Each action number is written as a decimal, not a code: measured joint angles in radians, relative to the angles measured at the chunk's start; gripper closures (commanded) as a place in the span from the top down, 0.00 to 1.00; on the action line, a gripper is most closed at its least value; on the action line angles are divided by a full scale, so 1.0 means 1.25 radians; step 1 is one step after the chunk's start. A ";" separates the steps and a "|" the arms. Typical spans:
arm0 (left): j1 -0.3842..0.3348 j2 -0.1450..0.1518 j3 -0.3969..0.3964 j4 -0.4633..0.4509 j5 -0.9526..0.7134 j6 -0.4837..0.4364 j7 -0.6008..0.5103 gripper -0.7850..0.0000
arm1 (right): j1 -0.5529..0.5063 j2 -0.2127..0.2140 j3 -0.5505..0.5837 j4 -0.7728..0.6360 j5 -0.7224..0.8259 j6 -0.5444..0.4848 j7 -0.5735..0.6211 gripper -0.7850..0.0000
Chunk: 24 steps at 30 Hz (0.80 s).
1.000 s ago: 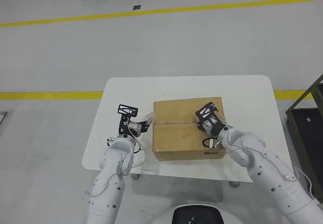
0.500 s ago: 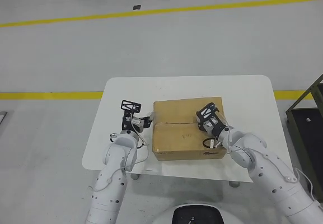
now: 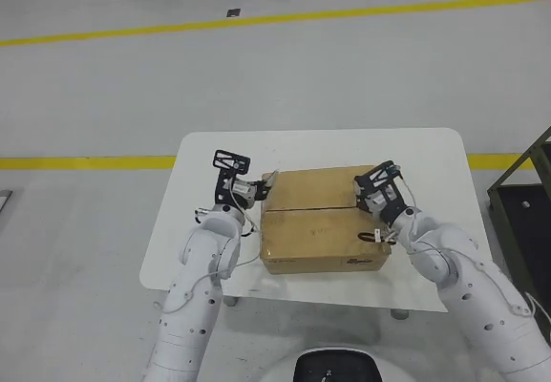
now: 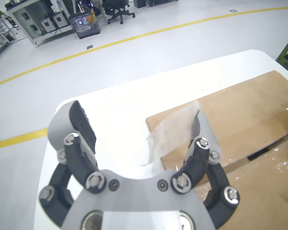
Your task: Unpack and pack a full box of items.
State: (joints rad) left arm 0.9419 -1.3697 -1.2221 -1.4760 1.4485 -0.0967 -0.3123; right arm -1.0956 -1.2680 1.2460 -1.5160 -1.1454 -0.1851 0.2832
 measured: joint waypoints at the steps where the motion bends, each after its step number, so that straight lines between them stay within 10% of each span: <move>1: -0.005 -0.002 0.008 -0.003 -0.002 -0.004 0.000 1.00 | -0.008 0.002 0.015 -0.012 0.006 0.005 0.000 0.00; 24: -0.060 -0.042 0.218 -0.019 0.000 -0.092 -0.009 1.00 | -0.168 0.038 0.292 -0.114 0.077 0.052 0.001 0.00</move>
State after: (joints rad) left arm 0.8672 -1.4218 -0.9497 -1.4997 1.4481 -0.2116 -0.3238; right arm -1.3058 -1.2211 1.6104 -1.6584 -1.0492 -0.1199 0.2843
